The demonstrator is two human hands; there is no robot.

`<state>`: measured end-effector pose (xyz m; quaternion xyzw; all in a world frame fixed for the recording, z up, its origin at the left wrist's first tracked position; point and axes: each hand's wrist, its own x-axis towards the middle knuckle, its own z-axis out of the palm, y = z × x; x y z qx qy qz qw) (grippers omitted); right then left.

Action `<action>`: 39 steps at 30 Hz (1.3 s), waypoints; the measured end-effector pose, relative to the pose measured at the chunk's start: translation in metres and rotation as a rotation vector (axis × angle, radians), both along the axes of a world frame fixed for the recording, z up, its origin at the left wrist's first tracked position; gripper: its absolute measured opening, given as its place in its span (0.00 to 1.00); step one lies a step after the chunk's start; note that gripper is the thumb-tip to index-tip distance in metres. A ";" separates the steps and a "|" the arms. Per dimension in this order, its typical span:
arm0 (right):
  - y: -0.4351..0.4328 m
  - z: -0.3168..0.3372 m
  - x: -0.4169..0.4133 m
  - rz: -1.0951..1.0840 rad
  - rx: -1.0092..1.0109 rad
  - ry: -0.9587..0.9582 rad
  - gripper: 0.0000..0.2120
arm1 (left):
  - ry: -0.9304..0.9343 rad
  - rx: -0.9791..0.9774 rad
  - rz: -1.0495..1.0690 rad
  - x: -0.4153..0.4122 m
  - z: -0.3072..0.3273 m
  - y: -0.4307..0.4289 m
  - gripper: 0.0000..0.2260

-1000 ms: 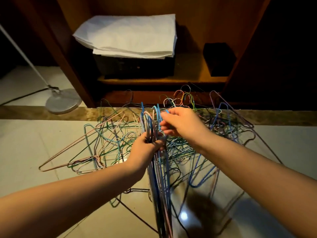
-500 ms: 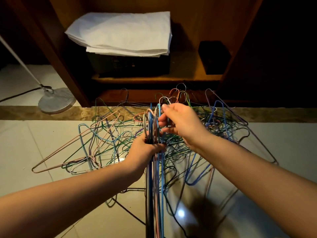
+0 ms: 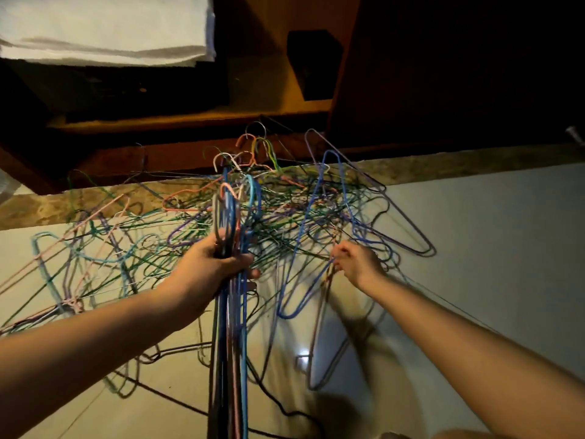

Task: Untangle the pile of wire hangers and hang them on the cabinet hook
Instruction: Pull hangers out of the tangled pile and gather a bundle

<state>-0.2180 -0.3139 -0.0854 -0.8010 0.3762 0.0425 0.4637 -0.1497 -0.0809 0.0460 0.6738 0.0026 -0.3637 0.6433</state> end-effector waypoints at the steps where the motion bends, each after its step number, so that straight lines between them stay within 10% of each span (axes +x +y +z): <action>1: -0.013 -0.014 -0.003 -0.037 -0.037 0.054 0.08 | 0.038 -0.011 0.003 0.001 -0.001 -0.004 0.10; 25: -0.048 -0.052 0.057 -0.413 0.143 0.040 0.19 | -0.035 0.128 0.157 0.016 0.004 -0.019 0.07; 39: -0.032 0.100 0.082 -0.303 -0.468 -0.393 0.12 | -0.066 0.000 0.260 0.028 0.032 0.019 0.08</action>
